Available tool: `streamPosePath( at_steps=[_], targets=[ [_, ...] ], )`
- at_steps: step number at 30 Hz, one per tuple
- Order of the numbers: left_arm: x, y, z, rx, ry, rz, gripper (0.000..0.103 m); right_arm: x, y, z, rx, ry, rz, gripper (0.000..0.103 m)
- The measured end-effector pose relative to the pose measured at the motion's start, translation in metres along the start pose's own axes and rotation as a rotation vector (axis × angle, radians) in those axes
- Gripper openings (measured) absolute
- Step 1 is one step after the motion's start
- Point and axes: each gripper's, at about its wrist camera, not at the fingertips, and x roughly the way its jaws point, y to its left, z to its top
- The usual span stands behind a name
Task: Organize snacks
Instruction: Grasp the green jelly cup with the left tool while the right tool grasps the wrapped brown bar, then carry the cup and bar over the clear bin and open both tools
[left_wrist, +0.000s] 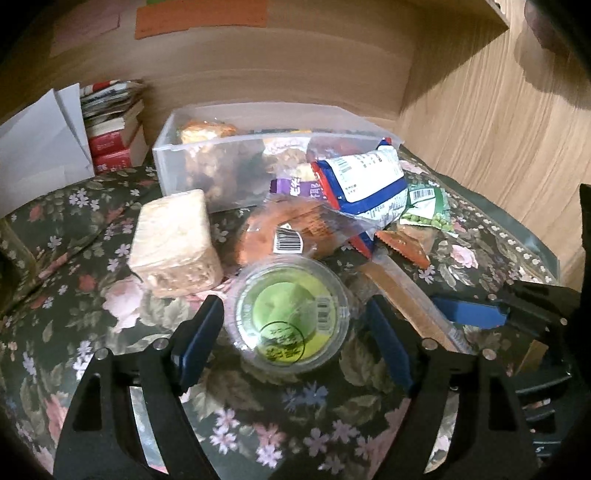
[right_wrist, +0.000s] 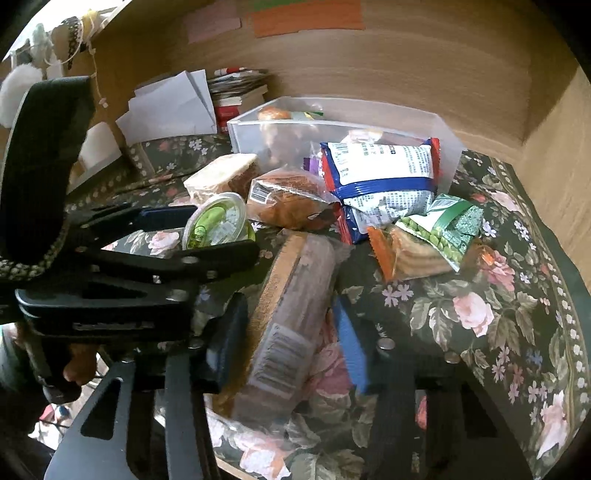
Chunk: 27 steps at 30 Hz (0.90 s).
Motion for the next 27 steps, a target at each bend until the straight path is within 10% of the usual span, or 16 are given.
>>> streamPosePath(
  at_steps=[4,27],
  targets=[
    [0.008,0.002,-0.001,-0.009,0.016,0.005,0.059,0.005,-0.004,-0.003,0.023,0.002,-0.002,0.036],
    [-0.061,0.009,0.046,-0.006,-0.199,0.029,0.058,-0.046,-0.016,0.044,0.014,-0.212,-0.055,0.034]
  ],
)
